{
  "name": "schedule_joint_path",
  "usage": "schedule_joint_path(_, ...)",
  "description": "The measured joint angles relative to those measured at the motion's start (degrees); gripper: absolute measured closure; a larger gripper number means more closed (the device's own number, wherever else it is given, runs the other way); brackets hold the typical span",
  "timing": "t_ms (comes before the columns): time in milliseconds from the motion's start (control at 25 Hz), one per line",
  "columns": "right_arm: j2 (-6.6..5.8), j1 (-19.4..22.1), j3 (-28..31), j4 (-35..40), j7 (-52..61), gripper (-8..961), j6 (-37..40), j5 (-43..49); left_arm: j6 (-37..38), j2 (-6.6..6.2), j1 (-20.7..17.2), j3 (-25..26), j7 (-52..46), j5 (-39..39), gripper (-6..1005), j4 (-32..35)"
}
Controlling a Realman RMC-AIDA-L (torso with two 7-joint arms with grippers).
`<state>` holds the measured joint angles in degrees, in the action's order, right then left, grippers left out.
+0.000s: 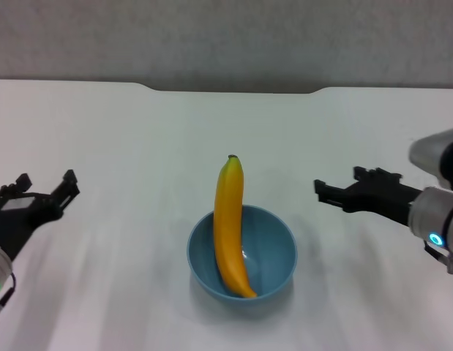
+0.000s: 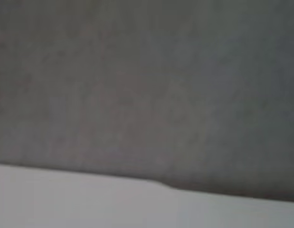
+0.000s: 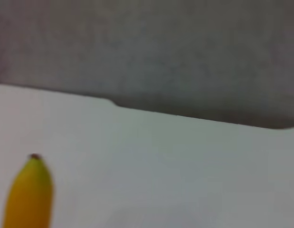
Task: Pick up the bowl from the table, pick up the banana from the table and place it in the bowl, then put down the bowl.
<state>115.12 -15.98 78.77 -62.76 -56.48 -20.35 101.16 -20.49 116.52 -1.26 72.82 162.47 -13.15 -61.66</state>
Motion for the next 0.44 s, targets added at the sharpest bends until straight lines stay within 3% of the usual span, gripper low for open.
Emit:
schedule_joint_path(240,0.1,0.2,-1.1,7.0,-11.5,70,7.4,-13.3,-16.4,0.19,1.1,-2.8,0.0,-0.1,168,8.8)
schedule_joint_path(440,0.2,0.3,-9.6,9.1,-17.5,70,23.6,-17.6,-18.4,0.39,3.6,-3.4,-0.9,-0.5,170,14.1)
